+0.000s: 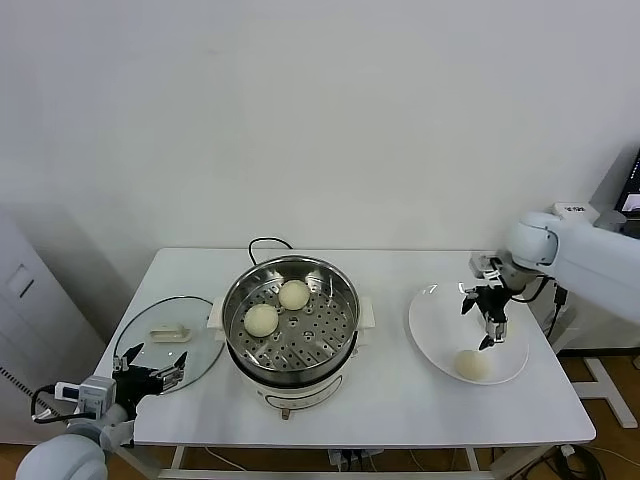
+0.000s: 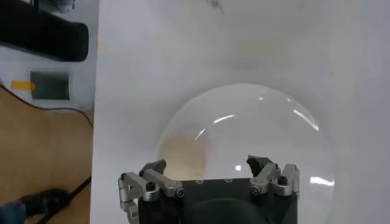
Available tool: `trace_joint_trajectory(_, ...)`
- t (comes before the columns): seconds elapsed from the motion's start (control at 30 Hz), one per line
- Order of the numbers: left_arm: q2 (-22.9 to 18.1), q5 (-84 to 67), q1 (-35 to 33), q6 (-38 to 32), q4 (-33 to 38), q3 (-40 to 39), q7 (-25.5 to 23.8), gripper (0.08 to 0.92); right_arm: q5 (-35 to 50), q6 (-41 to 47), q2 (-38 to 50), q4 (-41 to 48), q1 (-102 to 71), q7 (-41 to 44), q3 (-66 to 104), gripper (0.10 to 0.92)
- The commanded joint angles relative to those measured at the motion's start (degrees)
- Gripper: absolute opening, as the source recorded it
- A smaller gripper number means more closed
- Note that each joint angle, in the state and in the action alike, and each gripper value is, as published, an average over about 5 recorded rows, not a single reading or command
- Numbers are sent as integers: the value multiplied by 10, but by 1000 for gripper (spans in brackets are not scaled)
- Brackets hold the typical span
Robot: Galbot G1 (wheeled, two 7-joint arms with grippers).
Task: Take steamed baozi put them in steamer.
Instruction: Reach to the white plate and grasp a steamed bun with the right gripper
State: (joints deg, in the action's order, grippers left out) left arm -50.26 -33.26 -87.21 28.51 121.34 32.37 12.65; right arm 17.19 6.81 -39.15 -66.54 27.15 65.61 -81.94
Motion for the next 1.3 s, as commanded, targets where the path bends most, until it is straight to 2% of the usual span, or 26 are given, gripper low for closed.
trace_joint_trajectory(0.03,-1,0,0,0,-1,-1,0,823,-54,-25,-7,48,-100,7,64,823)
trace_joint_trajectory(0.53,-2,2,-1,1,-1,-2,0,823,-69,-27,-21,79,-157,6,115,816)
trace_joint_trajectory(1.07,-3,2,-1,3,5,-1,3,823,-53,-14,-18,90,-160,17,138,593)
trace_joint_trajectory(1.3,-3,2,1,5,9,-2,4,823,-24,-14,3,65,-87,30,91,560)
